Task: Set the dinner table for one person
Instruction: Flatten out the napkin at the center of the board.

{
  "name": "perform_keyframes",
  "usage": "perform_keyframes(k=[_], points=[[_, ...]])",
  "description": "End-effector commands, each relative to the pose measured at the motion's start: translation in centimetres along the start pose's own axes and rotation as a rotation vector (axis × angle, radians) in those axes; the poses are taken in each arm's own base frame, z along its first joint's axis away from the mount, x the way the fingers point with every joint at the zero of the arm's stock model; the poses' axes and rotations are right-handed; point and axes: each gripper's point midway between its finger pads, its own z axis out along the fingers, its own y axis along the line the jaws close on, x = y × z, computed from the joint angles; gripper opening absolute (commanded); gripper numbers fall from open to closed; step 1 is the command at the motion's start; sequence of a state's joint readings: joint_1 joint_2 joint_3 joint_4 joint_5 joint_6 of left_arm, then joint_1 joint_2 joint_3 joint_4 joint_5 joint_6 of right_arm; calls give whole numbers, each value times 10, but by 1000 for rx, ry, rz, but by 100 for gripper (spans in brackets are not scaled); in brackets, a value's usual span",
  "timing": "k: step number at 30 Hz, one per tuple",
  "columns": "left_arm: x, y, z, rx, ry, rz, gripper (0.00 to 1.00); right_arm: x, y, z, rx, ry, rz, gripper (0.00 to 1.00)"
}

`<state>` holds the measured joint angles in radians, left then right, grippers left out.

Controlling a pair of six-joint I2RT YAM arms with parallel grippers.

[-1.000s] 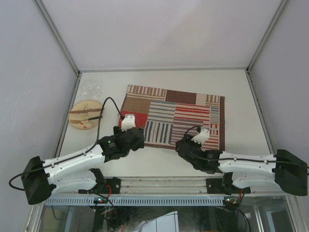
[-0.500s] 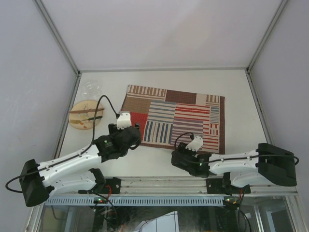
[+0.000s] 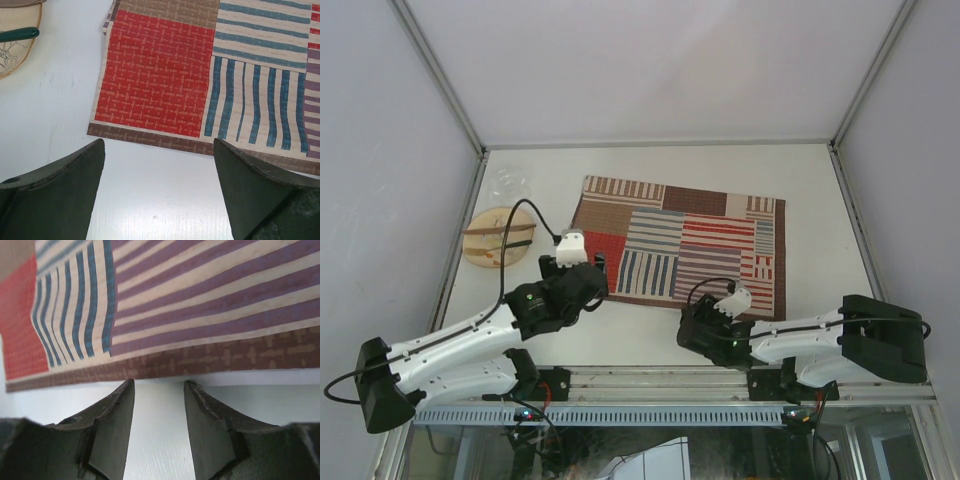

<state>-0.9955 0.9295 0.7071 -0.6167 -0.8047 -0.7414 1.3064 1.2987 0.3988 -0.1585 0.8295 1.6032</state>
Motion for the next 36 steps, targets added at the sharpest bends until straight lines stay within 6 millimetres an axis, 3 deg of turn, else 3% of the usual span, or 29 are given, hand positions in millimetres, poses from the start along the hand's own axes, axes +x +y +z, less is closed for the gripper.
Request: perform_keyframes(k=[1,7,14,16,18,20,25,29,36], points=[[5,-2,1,3,11,12,92,-16,-17,9,6,-114,195,46],[5,-10,2,12,24,26,92,-21,-34,20,41,-139,310,47],[7,-18,1,20,33,40,93,-34,-30,39,47,-194,302,46],[10,-19,1,20,39,40,92,-36,-26,47,37,-191,289,36],[15,-20,1,22,48,43,93,-38,-14,54,0,-183,304,15],[20,-20,2,20,58,48,93,-41,-8,60,-19,-182,305,1],[33,-21,5,16,79,59,92,-51,9,69,-60,-170,303,0],[44,-25,12,11,94,71,93,-72,23,72,-94,-191,314,0],[49,-34,22,4,95,94,93,-131,51,67,-144,-287,311,0]])
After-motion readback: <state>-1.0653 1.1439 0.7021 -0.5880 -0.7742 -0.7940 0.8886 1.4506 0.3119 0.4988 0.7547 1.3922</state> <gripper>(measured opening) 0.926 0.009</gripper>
